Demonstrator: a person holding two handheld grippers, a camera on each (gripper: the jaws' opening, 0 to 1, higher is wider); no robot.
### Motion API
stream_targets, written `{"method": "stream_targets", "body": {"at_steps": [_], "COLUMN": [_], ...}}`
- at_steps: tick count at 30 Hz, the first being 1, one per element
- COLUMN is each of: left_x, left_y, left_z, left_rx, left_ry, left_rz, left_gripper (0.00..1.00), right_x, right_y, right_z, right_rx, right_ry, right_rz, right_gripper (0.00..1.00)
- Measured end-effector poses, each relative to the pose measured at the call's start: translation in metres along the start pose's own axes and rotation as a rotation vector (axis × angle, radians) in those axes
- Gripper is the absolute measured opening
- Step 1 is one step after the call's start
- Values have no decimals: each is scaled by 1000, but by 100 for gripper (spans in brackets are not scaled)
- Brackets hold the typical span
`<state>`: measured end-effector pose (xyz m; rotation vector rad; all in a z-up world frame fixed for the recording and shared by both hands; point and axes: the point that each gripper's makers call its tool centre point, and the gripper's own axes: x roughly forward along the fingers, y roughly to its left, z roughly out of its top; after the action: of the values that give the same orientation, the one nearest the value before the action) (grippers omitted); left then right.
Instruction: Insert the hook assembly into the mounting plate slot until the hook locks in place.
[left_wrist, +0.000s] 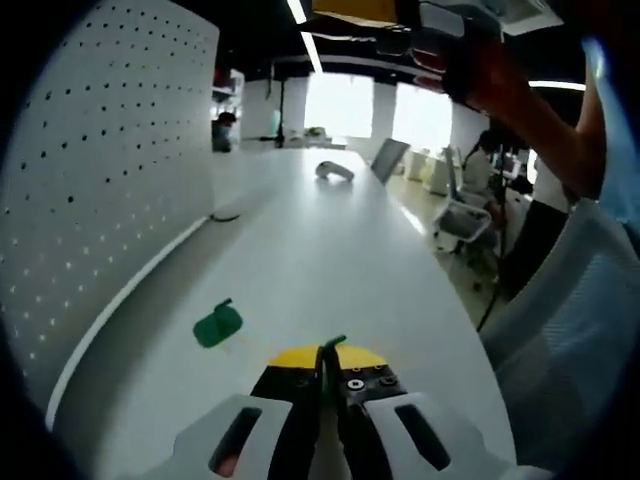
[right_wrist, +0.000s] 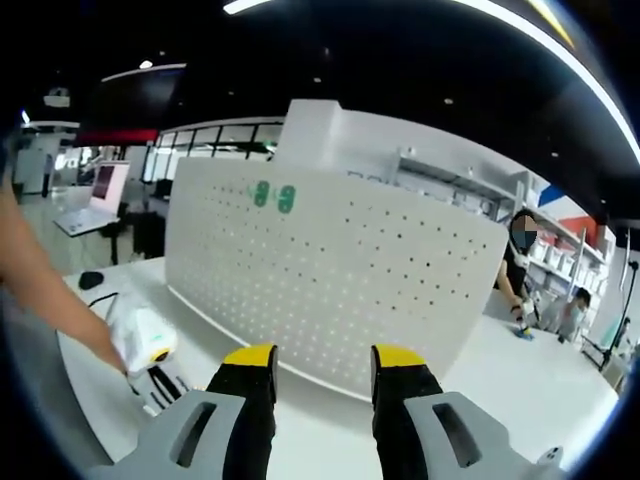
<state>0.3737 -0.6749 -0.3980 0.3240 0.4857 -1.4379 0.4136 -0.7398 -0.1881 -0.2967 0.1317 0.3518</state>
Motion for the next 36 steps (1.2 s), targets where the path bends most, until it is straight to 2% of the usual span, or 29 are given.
{"method": "stream_targets", "body": {"at_steps": [8,15,28,36], "left_x": [-19,-49,-117,-156], "left_y": [6,16,42,43], "left_z": [4,9,25,37], "left_rx": [-18,-27,-53,-50], "left_ry": [-24,-54,-137,-195], "left_rz": [41,108,296,387], "left_gripper": [4,3,3,3], "right_x": [6,12,22,31], "right_y": [11,27,64,97], "right_z": [6,10,13,16], "right_rx": [-12,-21,-37,-66], "right_ry": [-12,-21,-37,-45], "right_rz": [31,72,178,271], "right_gripper": [37,37,36,36]}}
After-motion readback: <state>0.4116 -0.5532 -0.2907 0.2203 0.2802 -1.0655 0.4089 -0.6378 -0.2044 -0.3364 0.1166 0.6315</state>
